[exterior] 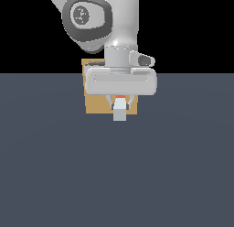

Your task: Insert the peg into the horizontal hole in a box.

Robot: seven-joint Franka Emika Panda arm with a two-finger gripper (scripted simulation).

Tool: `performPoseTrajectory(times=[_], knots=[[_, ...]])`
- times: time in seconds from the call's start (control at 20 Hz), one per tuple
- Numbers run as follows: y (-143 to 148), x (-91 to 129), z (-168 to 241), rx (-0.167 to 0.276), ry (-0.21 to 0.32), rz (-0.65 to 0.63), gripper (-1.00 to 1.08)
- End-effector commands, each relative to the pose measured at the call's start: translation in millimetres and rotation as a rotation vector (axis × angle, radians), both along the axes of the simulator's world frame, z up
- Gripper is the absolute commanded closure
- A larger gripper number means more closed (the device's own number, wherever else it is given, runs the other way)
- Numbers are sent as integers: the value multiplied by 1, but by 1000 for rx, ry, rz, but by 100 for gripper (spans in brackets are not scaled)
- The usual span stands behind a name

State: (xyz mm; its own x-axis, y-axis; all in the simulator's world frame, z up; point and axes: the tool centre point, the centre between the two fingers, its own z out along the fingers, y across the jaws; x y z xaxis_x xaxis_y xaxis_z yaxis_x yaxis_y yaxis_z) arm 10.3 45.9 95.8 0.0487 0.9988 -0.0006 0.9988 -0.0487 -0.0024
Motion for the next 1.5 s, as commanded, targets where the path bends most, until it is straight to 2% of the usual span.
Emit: performPoseTrajectory(times=[0.0, 0.8, 1.05, 1.45], knots=[[5, -3, 3, 0, -3, 12, 108], [12, -4, 3, 1, -2, 15, 108], [39, -3, 3, 1, -2, 14, 108], [111, -1, 4, 1, -4, 14, 108]])
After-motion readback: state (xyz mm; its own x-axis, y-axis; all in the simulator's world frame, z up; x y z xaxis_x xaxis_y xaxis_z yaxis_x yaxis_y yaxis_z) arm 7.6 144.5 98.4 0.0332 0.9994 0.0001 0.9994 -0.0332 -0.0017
